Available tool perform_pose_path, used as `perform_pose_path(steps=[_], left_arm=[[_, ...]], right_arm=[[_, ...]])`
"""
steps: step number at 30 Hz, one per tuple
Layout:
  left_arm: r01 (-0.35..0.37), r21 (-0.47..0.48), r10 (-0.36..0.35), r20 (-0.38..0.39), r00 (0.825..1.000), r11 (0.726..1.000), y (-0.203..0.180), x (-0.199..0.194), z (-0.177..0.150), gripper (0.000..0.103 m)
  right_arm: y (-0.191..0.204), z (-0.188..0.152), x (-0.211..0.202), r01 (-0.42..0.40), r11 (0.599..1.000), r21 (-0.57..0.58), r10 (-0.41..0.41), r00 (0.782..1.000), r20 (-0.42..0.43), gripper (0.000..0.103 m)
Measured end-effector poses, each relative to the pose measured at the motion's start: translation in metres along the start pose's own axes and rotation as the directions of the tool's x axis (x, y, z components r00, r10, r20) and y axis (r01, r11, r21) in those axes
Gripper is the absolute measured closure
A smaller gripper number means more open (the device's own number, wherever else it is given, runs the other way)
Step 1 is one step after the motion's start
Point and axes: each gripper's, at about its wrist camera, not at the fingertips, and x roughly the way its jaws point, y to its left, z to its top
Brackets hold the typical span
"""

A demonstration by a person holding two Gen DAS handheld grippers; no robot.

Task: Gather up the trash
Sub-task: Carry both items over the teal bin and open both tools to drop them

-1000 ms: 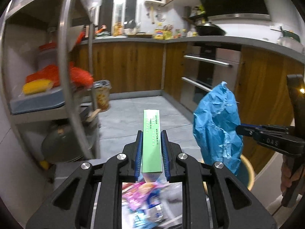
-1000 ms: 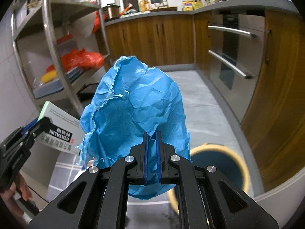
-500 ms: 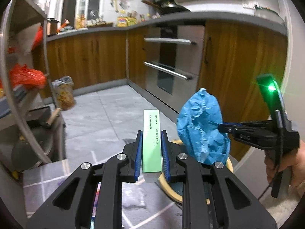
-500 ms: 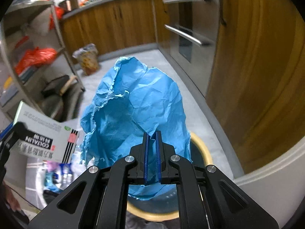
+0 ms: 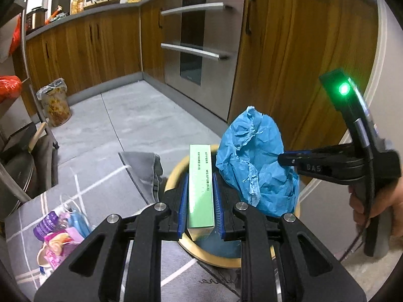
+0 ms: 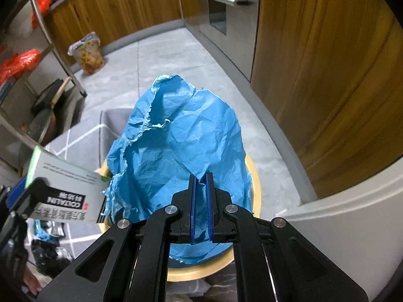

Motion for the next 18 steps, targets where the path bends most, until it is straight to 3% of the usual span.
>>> perform_pose_path(steps=[6, 14, 18], left_arm=[[-0.035, 0.047, 0.039, -0.079, 0.996, 0.998, -0.009, 0.036, -0.014, 0.084], [-0.044, 0.086, 0.053, -0.105, 0.993, 0.995, -0.020, 0.053, -0.021, 0.084], [-0.047, 0.085, 0.054, -0.089, 0.995, 0.995, -0.018, 0.048, -0.019, 0.083]], right_arm=[[0.002, -0.007, 0.017, 0.006, 1.000, -0.011, -0.007, 0.999, -0.052, 0.094], [-0.005, -0.003, 0.019, 0.000, 1.000, 0.008, 0.000, 1.000, -0.023, 0.094], [-0.009, 0.001, 0.018, 0.010, 1.000, 0.027, -0.010, 1.000, -0.008, 0.081]])
